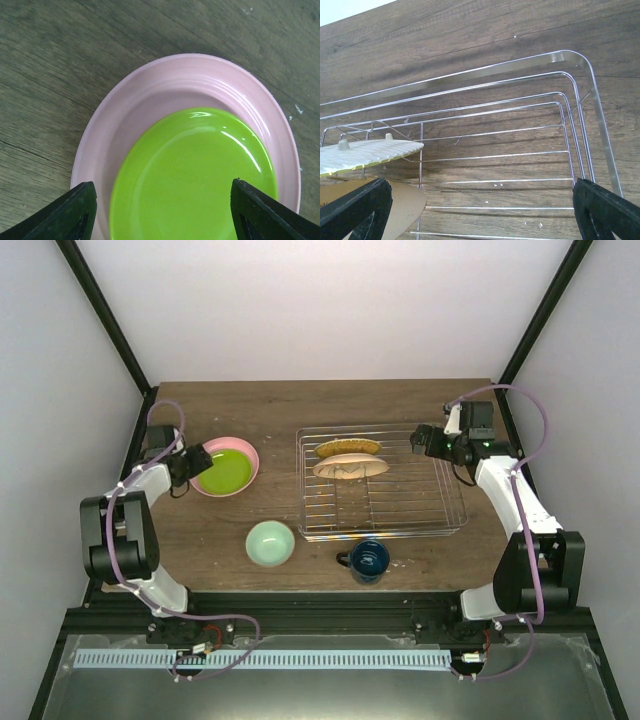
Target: Load the mixed dishes into the dish rack
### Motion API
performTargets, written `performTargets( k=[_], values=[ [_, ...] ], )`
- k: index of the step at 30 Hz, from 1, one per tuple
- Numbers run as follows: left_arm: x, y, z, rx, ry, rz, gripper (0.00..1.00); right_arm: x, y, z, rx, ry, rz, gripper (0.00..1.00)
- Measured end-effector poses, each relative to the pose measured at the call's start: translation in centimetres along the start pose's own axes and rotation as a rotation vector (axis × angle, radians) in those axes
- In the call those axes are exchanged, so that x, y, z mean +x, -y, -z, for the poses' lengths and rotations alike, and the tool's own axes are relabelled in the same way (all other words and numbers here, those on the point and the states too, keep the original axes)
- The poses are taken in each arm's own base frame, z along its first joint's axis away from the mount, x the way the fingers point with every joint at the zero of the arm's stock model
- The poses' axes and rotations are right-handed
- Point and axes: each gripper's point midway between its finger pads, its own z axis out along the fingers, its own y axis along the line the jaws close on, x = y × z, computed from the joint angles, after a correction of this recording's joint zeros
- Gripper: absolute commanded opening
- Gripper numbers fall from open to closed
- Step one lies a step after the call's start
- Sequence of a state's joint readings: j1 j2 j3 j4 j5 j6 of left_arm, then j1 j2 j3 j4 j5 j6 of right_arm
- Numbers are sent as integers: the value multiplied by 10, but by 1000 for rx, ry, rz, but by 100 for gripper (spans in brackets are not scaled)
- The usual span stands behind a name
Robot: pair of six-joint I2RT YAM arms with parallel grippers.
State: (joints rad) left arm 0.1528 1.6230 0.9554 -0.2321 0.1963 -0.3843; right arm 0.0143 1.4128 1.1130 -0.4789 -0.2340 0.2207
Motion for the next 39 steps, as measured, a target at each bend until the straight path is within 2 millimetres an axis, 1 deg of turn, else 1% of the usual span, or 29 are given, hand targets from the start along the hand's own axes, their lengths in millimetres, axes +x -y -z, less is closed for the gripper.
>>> performTargets(
  k=[9, 18, 25, 30, 32, 33, 37, 39],
  values=[
    [18, -10, -11, -17, -39, 13, 74, 1, 1, 0, 3, -2, -1, 100],
    [18, -10, -15, -8, -37, 14, 72, 1, 1, -1, 4, -2, 0, 100],
    [29, -14, -23, 0, -45, 34, 72, 1, 2, -1, 9, -1, 2, 100],
    [28, -13, -24, 11, -37, 38, 71, 2, 3, -2, 12, -5, 1, 100],
    [28, -12, -25, 17, -35, 39, 68, 2, 3, -3, 13, -8, 0, 100],
    [28, -12, -25, 21, -35, 40, 64, 3, 3, -4, 14, -9, 0, 100],
    [35, -11, -27, 37, -46, 57, 39, 4, 5, -5, 19, -15, -2, 100],
    [40, -12, -27, 38, -58, 64, 29, 4, 5, -6, 20, -15, -2, 100]
  ],
)
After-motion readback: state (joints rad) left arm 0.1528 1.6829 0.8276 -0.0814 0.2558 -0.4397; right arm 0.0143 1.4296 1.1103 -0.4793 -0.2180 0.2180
